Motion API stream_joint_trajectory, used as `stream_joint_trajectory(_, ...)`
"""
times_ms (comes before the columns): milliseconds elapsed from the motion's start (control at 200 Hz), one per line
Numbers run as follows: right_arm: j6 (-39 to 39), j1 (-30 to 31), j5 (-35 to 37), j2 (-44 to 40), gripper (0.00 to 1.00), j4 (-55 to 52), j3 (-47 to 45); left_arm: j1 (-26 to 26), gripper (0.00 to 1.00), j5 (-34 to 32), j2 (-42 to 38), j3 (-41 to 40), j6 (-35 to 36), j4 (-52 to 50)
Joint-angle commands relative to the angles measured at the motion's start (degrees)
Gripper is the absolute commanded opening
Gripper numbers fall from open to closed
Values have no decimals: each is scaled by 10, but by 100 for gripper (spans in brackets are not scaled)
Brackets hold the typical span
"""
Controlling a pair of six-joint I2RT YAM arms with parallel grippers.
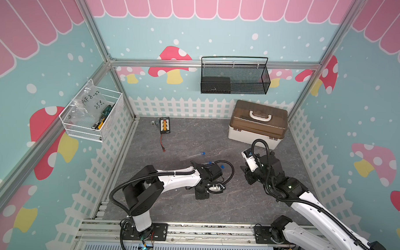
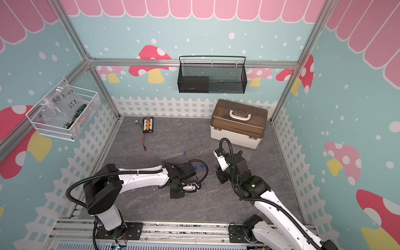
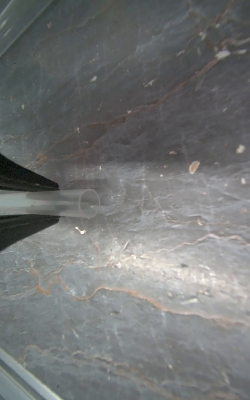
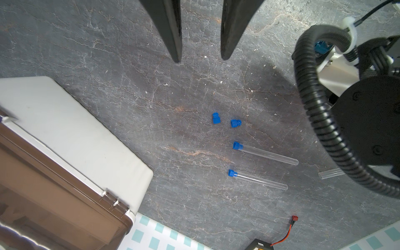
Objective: Insert stoppers into test tubes
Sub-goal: Pick up the test tube at the center of the board.
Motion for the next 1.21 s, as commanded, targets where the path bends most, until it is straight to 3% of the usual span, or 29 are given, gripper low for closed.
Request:
stream_joint_trajectory(0, -7, -4, 4, -9, 30, -5, -2, -2, 23, 0, 15, 4, -5, 18)
stream_joint_trajectory(490, -7, -4, 2, -11, 30, -11, -1, 8, 36, -7, -50, -58, -20, 34)
stream_joint_trajectory(770, -9, -4, 0, -12, 29, -12, -1, 21, 36, -28, -93, -110, -29, 26)
stream_joint_trajectory(1201, -7, -4, -1, -15, 29, -15, 0, 35, 34, -20, -75, -116, -7, 36)
